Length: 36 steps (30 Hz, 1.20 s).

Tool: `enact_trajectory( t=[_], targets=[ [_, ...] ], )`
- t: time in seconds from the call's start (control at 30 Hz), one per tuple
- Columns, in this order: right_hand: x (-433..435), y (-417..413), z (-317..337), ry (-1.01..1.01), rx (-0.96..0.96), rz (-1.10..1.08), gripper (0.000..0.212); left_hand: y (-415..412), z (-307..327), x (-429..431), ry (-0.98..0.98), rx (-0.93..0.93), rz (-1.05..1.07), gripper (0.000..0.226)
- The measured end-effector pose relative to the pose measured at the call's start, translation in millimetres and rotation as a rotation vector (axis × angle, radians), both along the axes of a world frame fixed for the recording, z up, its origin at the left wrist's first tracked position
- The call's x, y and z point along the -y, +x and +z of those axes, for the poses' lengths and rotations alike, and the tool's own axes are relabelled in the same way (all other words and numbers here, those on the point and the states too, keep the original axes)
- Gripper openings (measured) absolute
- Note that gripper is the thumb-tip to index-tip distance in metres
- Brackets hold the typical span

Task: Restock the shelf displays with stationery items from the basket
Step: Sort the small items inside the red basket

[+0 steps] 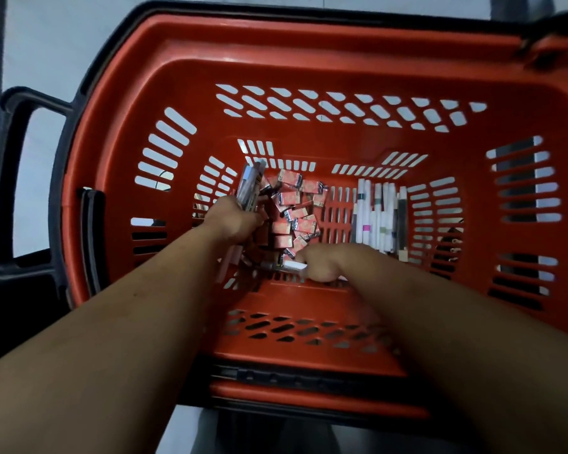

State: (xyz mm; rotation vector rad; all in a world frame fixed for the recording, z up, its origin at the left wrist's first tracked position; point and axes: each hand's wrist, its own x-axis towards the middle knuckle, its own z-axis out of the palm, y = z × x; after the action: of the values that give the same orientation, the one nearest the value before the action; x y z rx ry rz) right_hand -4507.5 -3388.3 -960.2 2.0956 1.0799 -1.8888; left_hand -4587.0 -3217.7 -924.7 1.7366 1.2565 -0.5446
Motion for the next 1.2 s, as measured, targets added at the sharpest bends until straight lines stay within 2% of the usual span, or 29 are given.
enact_trajectory(
  t=[0.1, 0.17, 0.23, 0.33, 0.47, 0.57, 0.63, 0.77, 0.87, 0.93, 1.0, 1.1, 1.2],
  targets=[
    [7.4, 12.7, 9.6, -0.042, -0.015, -0.029, 0.04, 6.9, -1.0, 4.1, -0.113, 0.023, 0.081, 0.02],
    [21.6, 27.2, 12.5, -0.11, -0.045, -0.194, 0.032, 11.0, -1.1, 11.8, -0.307, 0.001, 0.143, 0.009],
    [42.9, 45.9, 19.5, -0.15, -0.041, -0.4, 0.025, 16.8, -2.6, 25.8, -0.511, -0.027, 0.137, 0.015],
    [71.9, 68.0, 31.8, -0.166, 0.135, -0.642, 0.013, 29.8, -7.7, 50.7, -0.67, -0.059, 0.056, 0.016],
    [91.6, 77.9, 28.4, -0.178, 0.366, -0.851, 0.017, 49.0, -17.8, 81.3, -0.593, 0.024, -0.012, 0.011],
    [93.5, 75.6, 19.8, -0.198, 0.414, -1.011, 0.017, 56.7, -25.6, 98.9, -0.466, 0.032, -0.068, 0.021],
    [95.1, 74.0, 15.9, -0.201, 0.435, -1.056, 0.014, 60.5, -28.8, 110.1, -0.56, 0.021, -0.013, 0.009],
    [97.0, 76.6, 7.4, -0.156, 0.515, -1.06, 0.019, 62.8, -35.7, 122.6, -0.646, 0.013, 0.041, 0.009],
    [94.4, 80.6, 3.3, -0.107, 0.564, -1.077, 0.025, 60.8, -45.2, 121.0, -0.628, 0.023, 0.092, 0.03],
    [92.5, 82.9, 2.5, -0.065, 0.598, -1.093, 0.029, 60.5, -47.4, 119.9, -0.675, 0.038, 0.152, 0.034],
    [91.9, 84.3, 2.6, -0.052, 0.648, -1.123, 0.027, 62.7, -45.1, 119.7, -0.746, 0.052, 0.197, 0.032],
    [92.6, 83.1, 2.5, -0.083, 0.699, -1.136, 0.027, 64.6, -40.6, 124.6, -0.842, 0.082, 0.191, 0.011],
    [90.3, 82.0, 4.1, -0.059, 0.733, -1.142, 0.025, 66.2, -43.2, 130.8, -0.839, 0.114, 0.186, 0.019]
  ],
)
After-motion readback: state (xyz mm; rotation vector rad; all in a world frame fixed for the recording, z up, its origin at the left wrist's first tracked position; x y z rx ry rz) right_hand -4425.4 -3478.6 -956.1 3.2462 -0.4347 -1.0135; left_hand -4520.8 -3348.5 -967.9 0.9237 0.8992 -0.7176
